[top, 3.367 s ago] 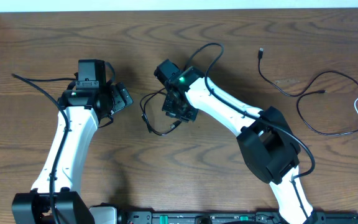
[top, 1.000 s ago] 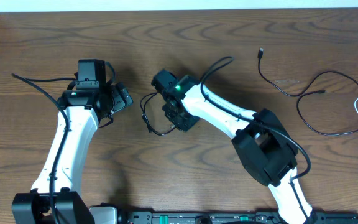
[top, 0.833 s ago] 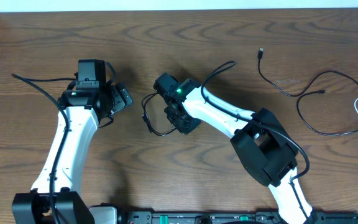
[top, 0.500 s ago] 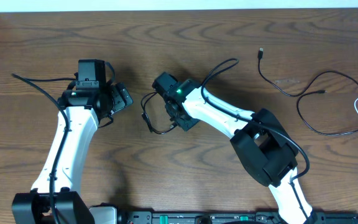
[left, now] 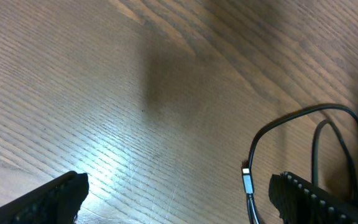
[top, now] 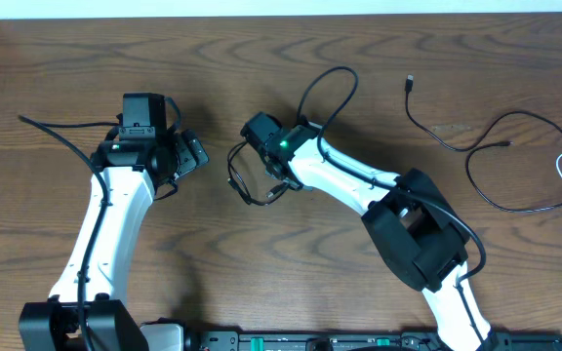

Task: Untangle cables

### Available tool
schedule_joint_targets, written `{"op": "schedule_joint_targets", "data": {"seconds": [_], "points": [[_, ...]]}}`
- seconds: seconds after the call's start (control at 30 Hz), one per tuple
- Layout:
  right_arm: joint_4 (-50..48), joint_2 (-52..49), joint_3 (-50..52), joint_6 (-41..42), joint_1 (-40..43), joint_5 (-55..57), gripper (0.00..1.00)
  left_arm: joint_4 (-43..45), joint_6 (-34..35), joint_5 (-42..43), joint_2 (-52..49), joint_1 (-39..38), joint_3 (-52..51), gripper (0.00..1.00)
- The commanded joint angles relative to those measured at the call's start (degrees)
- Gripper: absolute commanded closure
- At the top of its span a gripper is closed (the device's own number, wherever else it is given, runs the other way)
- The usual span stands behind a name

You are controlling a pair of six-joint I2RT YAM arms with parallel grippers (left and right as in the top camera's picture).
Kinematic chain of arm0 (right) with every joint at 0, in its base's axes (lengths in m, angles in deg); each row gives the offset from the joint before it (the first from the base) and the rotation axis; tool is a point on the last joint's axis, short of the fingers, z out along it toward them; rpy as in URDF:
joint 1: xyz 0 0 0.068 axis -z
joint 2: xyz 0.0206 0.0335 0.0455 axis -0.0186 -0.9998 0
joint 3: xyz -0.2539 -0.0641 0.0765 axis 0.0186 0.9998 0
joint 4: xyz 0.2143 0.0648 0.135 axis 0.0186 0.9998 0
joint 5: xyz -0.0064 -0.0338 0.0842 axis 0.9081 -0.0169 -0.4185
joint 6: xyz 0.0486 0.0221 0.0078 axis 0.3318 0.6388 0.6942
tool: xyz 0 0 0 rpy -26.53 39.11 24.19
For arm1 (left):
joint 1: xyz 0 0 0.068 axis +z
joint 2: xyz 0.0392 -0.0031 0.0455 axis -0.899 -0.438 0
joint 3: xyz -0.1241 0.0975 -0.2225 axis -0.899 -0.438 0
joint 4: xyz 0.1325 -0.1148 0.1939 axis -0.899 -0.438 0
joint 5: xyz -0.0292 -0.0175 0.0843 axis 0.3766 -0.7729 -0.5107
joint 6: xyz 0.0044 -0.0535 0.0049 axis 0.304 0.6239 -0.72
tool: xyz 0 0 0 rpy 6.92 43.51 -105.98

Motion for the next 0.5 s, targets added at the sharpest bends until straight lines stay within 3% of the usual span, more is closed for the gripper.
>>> {"op": "schedule_joint_targets", "data": {"seconds": [0.0,0.3,0.37,0.47], "points": [[0.02,-0.59,0.52,-13.53,1.53,0.98,0.90,-0.17,0.28,-0.70,-0.31,0.13,0.44,0.02],[10.25,-0.57,-8.94,-36.00,3.26,-2.75,0.91,-0.17,0.28,-0.70,-0.31,0.13,0.44,0.02],[11.67,-0.57,-10.38,-41.51,2.78,-5.95,0.99,-0.17,0.28,-0.70,-0.31,0.13,0.44,0.02],[11.82,-0.57,-10.80,-44.30,1.81,-11.43,0.98,-0.17,0.28,-0.70,-0.31,0.13,0.42,0.02]]}}
